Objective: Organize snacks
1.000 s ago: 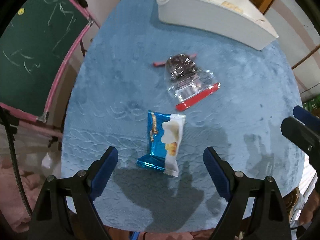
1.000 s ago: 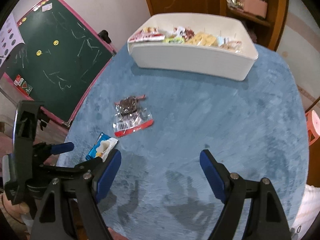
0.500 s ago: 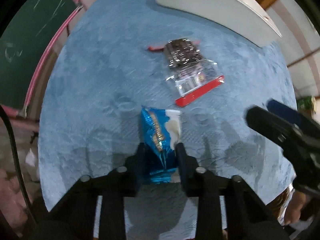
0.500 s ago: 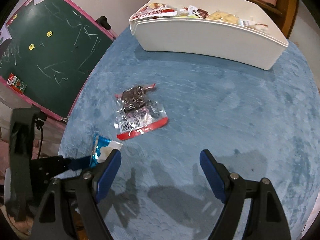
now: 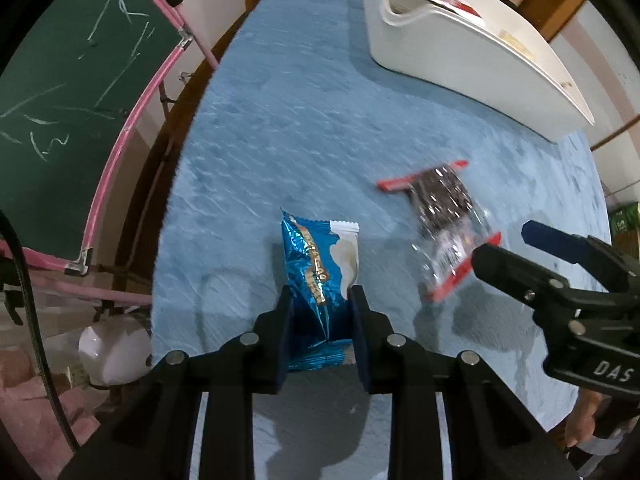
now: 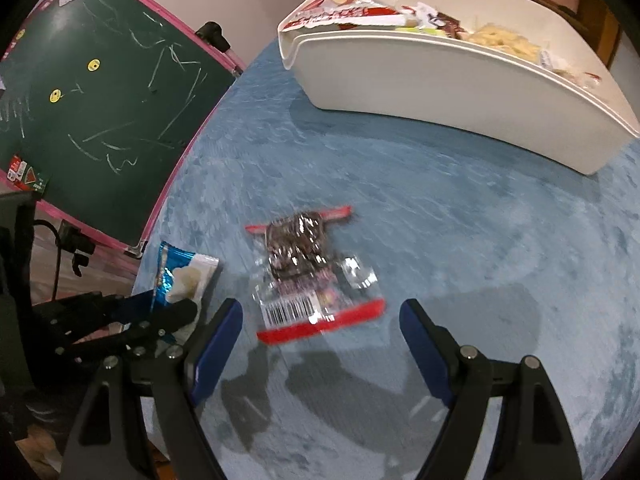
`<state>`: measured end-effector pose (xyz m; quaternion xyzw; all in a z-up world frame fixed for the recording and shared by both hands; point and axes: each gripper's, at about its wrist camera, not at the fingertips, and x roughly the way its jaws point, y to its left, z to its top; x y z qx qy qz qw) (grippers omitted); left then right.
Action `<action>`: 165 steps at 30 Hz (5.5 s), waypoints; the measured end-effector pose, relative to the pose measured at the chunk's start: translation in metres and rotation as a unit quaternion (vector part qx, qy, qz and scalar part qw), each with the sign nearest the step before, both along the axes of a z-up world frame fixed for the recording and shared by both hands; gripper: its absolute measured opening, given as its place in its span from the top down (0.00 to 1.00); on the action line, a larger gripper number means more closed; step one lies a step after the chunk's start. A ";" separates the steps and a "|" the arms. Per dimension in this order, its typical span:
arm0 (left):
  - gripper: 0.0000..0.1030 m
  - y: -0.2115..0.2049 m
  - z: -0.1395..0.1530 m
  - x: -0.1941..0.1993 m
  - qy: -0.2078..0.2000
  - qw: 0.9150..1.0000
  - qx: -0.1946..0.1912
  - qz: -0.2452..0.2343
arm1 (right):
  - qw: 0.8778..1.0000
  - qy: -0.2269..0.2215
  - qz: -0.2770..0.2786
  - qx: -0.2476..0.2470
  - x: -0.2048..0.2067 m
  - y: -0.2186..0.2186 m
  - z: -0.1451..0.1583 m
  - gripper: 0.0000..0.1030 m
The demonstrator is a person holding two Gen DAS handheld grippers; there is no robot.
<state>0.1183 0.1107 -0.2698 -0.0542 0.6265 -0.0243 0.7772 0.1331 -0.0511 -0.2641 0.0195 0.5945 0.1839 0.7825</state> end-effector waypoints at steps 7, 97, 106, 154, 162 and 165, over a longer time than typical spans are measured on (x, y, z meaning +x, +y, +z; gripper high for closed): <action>0.76 0.016 -0.002 0.016 0.006 1.000 -0.006 -0.002 | 1.000 0.021 0.000 -0.012 0.024 0.019 -0.023 0.21; 0.01 -0.173 0.336 -0.022 -0.280 0.953 -0.012 -0.115 | 0.954 -0.252 -0.164 0.017 -0.090 -0.170 0.297 0.17; 0.01 -0.173 0.328 -0.071 -0.276 0.957 0.001 -0.085 | 0.958 -0.229 -0.172 0.008 -0.132 -0.181 0.291 0.17; 0.01 -0.154 0.320 -0.151 -0.266 0.961 0.047 -0.055 | 0.948 -0.244 -0.204 -0.011 -0.195 -0.174 0.295 0.17; 0.01 -0.156 0.319 -0.150 -0.262 0.962 0.045 -0.060 | 0.950 -0.240 -0.200 -0.016 -0.193 -0.171 0.293 0.17; 0.01 -0.155 0.316 -0.149 -0.257 0.963 0.042 -0.061 | 0.950 -0.240 -0.198 -0.018 -0.193 -0.171 0.293 0.17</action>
